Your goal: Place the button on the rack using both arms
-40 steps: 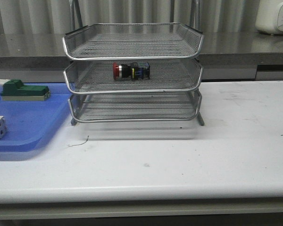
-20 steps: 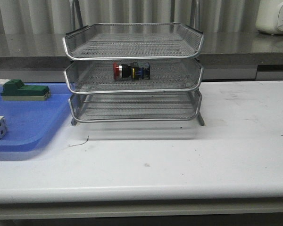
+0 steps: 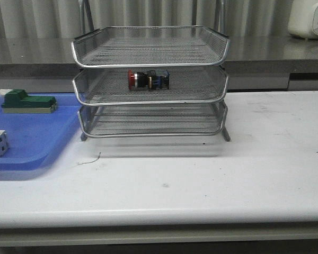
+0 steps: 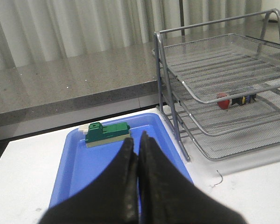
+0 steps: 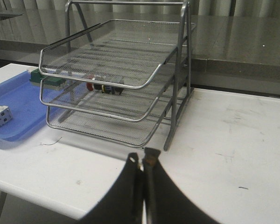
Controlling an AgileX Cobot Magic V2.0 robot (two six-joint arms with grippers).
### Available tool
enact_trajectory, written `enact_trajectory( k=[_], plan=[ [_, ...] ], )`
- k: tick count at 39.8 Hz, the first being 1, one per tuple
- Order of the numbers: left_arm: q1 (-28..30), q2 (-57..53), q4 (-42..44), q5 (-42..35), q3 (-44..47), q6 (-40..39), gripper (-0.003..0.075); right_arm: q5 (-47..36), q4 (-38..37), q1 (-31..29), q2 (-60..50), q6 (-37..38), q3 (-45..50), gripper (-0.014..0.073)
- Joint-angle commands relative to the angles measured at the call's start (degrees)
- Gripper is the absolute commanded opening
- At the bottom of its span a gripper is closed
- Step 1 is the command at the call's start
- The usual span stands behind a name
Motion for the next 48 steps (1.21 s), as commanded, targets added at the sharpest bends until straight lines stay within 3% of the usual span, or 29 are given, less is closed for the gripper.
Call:
enact_trajectory(
  k=[1, 7, 10, 25, 48],
  plan=[
    [0.2, -0.8, 0.7, -6.5, 0.1, -1.7, -0.0019, -4.4, 1.1, -0.4, 0.4, -0.1, -1.5, -0.006],
    [0.2, -4.1, 11.4, -10.4, 5.0, -16.7, -0.0019, -4.4, 1.1, -0.4, 0.4, -0.1, -1.5, -0.006],
    [0.2, -3.9, 14.1, -12.1, 7.6, -20.1, -0.0019, -4.2, 1.1, -0.4, 0.4, -0.1, -1.5, -0.006],
    [0.2, -4.0, 12.2, -20.5, 20.3, -20.1, -0.0019, -4.1, 1.1, -0.4, 0.4, -0.1, -1.5, -0.006],
    [0.2, -4.0, 12.0, -20.9, 20.3, -20.1, -0.0019, -4.1, 1.1, -0.4, 0.4, -0.1, -1.5, -0.006]
  ],
)
